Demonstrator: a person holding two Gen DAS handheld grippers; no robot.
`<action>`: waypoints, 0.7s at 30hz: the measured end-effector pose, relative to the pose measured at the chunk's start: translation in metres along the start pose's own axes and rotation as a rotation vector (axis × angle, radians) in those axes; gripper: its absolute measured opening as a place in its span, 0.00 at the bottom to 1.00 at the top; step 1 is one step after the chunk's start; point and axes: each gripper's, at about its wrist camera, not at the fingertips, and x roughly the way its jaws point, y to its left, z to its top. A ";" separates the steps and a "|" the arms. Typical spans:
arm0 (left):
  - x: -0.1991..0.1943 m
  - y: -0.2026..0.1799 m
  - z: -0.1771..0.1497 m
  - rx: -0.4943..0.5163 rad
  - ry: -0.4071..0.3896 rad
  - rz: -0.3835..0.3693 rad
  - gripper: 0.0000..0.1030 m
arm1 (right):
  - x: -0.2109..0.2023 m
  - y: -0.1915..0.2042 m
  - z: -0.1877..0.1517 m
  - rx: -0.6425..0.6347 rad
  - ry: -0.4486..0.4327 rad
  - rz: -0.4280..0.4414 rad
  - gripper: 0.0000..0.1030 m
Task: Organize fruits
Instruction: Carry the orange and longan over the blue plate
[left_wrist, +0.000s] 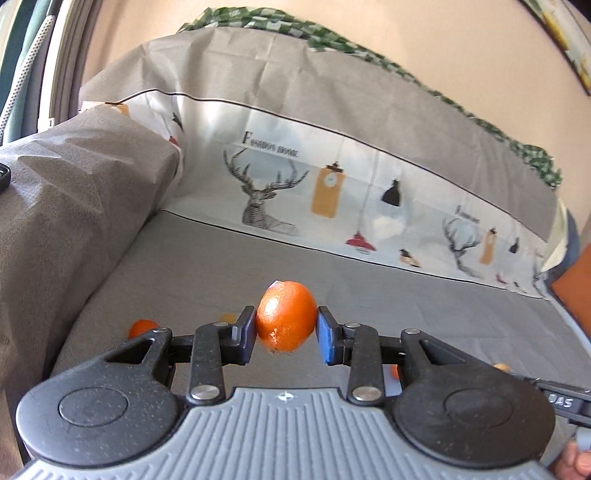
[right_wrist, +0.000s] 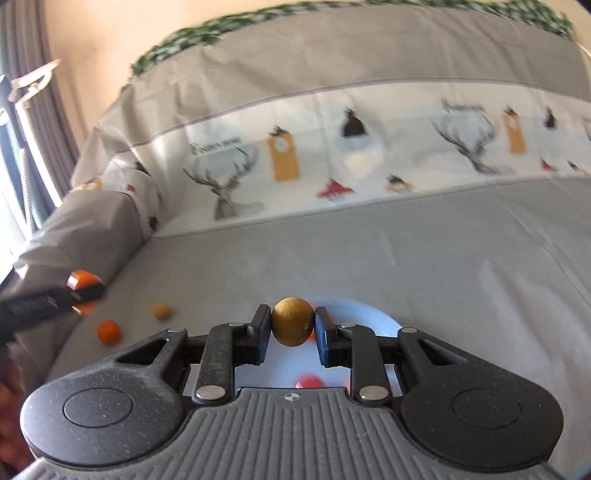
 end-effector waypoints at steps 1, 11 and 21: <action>-0.003 -0.002 -0.001 0.007 0.002 -0.012 0.37 | -0.002 -0.007 -0.004 0.016 -0.001 -0.011 0.26; -0.001 -0.033 -0.016 0.165 0.026 -0.039 0.37 | -0.015 -0.040 -0.016 0.038 -0.038 -0.082 0.26; 0.013 -0.081 -0.053 0.414 0.087 -0.121 0.37 | -0.001 -0.030 -0.017 0.008 -0.019 -0.064 0.26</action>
